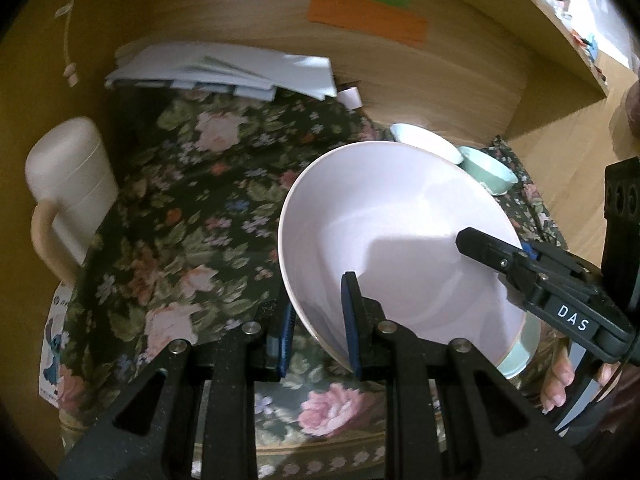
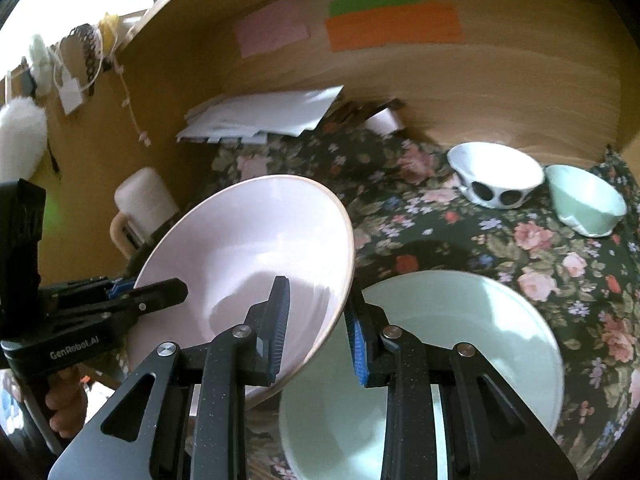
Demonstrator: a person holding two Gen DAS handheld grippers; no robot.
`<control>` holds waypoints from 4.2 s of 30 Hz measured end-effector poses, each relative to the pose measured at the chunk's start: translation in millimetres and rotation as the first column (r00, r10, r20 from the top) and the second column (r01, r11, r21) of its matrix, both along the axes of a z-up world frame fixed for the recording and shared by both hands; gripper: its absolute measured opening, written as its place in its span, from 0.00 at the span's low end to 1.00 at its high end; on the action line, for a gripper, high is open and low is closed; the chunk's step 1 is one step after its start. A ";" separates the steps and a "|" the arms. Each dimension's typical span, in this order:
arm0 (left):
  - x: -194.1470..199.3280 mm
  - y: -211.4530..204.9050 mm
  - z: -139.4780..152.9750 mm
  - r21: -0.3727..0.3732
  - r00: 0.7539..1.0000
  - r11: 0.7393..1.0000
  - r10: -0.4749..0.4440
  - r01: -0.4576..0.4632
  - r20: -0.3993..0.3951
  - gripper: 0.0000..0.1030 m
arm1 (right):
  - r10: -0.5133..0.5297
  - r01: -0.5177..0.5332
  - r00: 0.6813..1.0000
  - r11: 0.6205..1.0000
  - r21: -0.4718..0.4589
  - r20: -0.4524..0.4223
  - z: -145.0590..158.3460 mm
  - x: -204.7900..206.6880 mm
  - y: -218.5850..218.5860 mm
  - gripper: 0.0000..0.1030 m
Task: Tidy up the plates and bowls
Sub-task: 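Carry the pink bowl with both tools over the mint plate stack, then lower the pink bowl onto the mint plate and open both tools, then grasp the white dotted bowl rim with the right tool while the left tool grips it too, then lift the white dotted bowl off the tablecloth with both tools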
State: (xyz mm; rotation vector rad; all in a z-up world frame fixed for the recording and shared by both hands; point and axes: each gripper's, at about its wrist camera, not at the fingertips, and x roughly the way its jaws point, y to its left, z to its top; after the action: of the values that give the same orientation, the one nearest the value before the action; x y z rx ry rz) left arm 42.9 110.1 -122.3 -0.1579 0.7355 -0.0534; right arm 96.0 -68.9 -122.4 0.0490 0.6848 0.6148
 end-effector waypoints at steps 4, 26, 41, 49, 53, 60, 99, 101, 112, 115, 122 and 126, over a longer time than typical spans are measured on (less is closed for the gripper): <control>-6.1 12.4 -7.5 -0.006 1.000 1.000 0.013 -0.013 -0.014 0.21 | 0.020 -0.020 1.000 1.000 -0.019 -0.021 -6.9 0.8 12.9 0.24; -6.5 48.6 -37.4 -0.063 0.996 0.997 0.042 -0.047 -0.077 0.21 | 0.045 -0.058 0.993 0.991 -0.118 -0.112 -33.4 7.3 52.7 0.26; -6.3 49.1 -29.8 0.002 0.997 0.997 0.075 -0.075 -0.028 0.43 | 0.043 -0.046 0.998 0.997 -0.066 -0.051 -15.2 -2.2 33.2 0.43; -6.2 42.5 1.0 0.045 0.995 0.995 0.087 -0.089 0.046 0.63 | -0.022 0.023 0.999 0.999 -0.034 0.041 13.6 -1.9 -0.1 0.54; -1.4 32.9 15.3 0.044 0.995 0.997 0.066 -0.070 0.074 0.72 | -0.074 0.077 0.994 0.996 -0.037 0.078 23.5 6.0 -21.4 0.57; 21.1 9.6 37.3 0.041 0.993 0.999 0.022 -0.027 0.116 0.87 | -0.192 0.197 0.978 0.978 -0.065 0.082 26.8 39.4 -60.7 0.57; 178.0 -71.4 16.5 0.103 0.997 0.995 -0.004 0.013 -0.080 0.91 | -0.324 0.311 0.916 0.946 -0.092 -0.234 -41.3 231.2 -123.5 0.39; 178.1 -70.3 15.1 0.100 0.996 0.995 0.005 0.003 -0.088 0.91 | -0.314 0.304 0.912 0.949 -0.081 -0.263 -46.0 235.4 -123.5 0.37; 183.7 -71.3 13.9 0.099 0.994 0.995 0.031 -0.020 -0.107 0.91 | -0.235 0.212 0.939 0.970 -0.117 -0.250 -46.7 220.5 -124.3 0.23; 186.0 -73.7 14.5 0.106 0.993 0.994 0.035 -0.023 -0.112 0.91 | -0.198 0.177 0.948 0.979 -0.105 -0.249 -43.8 211.4 -125.6 0.21; 188.3 -82.1 15.9 0.121 0.993 0.992 0.047 -0.034 -0.111 0.91 | -0.099 0.098 0.950 0.995 -0.020 -0.297 -42.6 192.4 -130.5 0.21; 194.9 -88.1 15.0 0.127 0.991 0.991 0.067 -0.051 -0.120 0.91 | -0.073 0.079 0.942 0.997 0.006 -0.329 -48.4 183.4 -126.1 0.21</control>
State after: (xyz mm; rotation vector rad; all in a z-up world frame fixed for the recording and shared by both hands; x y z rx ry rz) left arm 237.8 22.0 -107.3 -0.0650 0.8549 0.0587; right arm 279.5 -195.0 -170.8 0.1989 0.9959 0.5435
